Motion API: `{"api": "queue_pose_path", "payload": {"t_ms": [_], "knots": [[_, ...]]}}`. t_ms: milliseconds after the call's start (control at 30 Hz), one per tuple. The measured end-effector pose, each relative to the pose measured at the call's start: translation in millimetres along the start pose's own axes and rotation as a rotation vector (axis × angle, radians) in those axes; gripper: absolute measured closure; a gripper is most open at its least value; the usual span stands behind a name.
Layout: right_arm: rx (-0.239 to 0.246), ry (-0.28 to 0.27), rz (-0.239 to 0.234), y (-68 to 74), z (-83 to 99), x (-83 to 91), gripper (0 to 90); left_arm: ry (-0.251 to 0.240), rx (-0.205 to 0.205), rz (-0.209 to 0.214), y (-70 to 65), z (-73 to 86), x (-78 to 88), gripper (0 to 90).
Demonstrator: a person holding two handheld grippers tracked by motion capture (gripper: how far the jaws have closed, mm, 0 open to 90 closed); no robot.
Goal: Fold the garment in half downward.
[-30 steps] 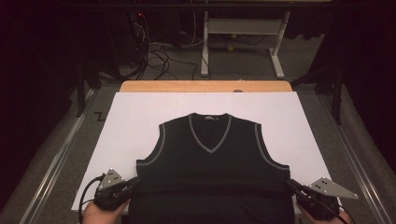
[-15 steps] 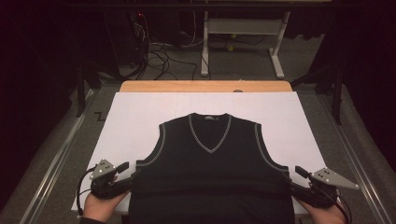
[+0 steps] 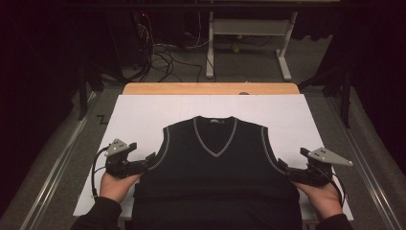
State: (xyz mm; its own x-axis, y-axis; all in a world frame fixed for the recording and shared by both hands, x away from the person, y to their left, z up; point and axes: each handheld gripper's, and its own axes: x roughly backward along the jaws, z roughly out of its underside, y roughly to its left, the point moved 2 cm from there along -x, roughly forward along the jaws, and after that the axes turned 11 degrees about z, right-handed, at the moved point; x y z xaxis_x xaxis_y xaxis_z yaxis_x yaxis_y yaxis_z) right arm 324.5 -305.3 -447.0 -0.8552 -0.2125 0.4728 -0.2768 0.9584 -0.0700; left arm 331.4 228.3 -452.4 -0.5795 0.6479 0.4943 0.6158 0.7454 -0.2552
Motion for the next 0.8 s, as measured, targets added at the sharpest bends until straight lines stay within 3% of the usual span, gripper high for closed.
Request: {"api": "queue_pose_path", "payload": {"t_ms": [133, 167, 200, 433, 700, 800], "knots": [[-0.002, -0.009, -0.002, -0.1, -8.4, -11.1, 0.1, 0.003, -0.037, 0.006, 4.6, -12.0, -7.7, 4.3], [0.002, -0.019, 0.006, -0.7, -13.2, -17.6, 0.1, 0.008, -0.039, 0.002, 6.7, -14.4, -9.6, 0.0], [0.009, -0.02, 0.013, -1.2, -15.4, -20.3, 0.2, 0.014, -0.02, 0.012, 12.1, -18.6, -14.1, 0.0], [0.005, 0.014, 0.027, -1.6, -25.0, -41.5, 0.2, 0.032, 0.01, -0.005, 25.2, -36.1, -29.6, 0.0], [-0.006, 0.03, 0.015, 1.5, -34.1, -55.8, 0.5, 0.036, 0.033, -0.009, 35.0, -58.7, -48.4, 0.0], [-0.011, 0.049, 0.016, -0.1, -39.1, -68.7, 1.6, 0.017, 0.062, 0.001, 39.3, -62.0, -59.1, 0.0]]}}
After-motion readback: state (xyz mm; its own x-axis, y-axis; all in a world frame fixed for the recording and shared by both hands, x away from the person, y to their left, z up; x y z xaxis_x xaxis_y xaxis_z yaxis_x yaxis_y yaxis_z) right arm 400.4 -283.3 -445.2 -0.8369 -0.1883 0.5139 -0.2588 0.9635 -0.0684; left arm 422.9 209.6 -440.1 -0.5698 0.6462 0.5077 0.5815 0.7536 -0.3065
